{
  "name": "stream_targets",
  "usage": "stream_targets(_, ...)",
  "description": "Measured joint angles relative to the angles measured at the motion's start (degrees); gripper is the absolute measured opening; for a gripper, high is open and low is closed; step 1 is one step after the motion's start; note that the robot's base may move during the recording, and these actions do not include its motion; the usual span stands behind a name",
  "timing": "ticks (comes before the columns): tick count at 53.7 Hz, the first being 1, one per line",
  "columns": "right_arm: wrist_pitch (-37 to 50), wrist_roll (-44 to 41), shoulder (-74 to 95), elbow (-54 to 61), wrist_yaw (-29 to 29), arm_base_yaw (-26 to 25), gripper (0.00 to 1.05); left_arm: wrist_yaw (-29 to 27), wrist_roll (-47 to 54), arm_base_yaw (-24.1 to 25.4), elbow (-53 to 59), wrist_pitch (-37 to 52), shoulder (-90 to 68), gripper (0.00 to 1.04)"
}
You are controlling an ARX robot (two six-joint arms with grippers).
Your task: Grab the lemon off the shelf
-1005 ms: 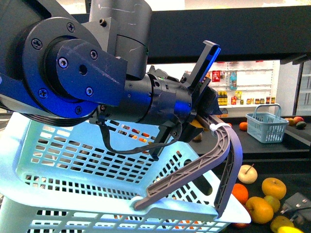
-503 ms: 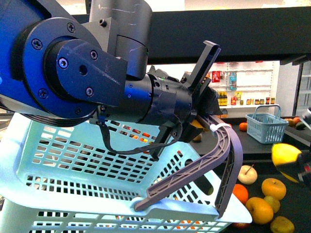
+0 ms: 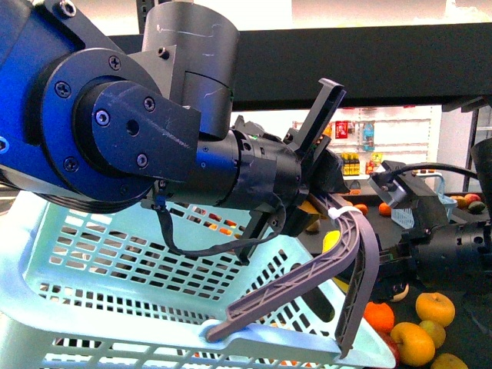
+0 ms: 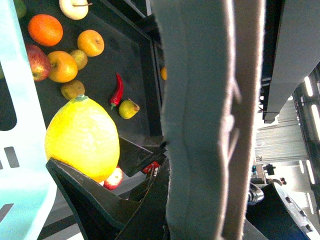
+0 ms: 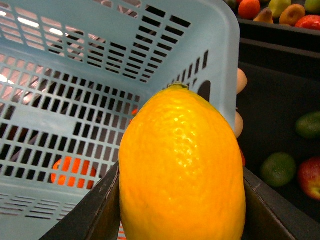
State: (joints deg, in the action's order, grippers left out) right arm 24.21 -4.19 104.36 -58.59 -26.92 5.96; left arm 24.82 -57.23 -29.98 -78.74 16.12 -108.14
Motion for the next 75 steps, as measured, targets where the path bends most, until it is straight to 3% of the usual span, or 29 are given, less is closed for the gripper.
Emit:
stream_targets(8, 0.1, 0.7, 1.1, 0.4, 2.1, 1.4, 0.58, -0.5, 0.8, 0.2, 0.0, 0.0, 0.0, 0.08)
stream_targets(24, 2.7, 4.9, 3.3, 0.9, 3.1, 2.7, 0.99, -0.8, 2.0, 0.5, 0.0, 0.0, 0.0, 0.07)
stream_targets(50, 4.9, 8.4, 2.6, 1.7, 4.0, -0.3, 0.97, -0.6, 0.8, 0.3, 0.0, 0.0, 0.0, 0.07)
stream_targets(66, 8.7, 12.0, -4.9, 6.5, 1.5, -13.2, 0.97, 0.2, -0.1, 0.0, 0.0, 0.0, 0.0, 0.07)
stream_targets(75, 5.3, 3.1, -3.0, 12.1, -3.9, -18.7, 0.97, -0.3, -0.2, 0.0, 0.0, 0.0, 0.0, 0.07)
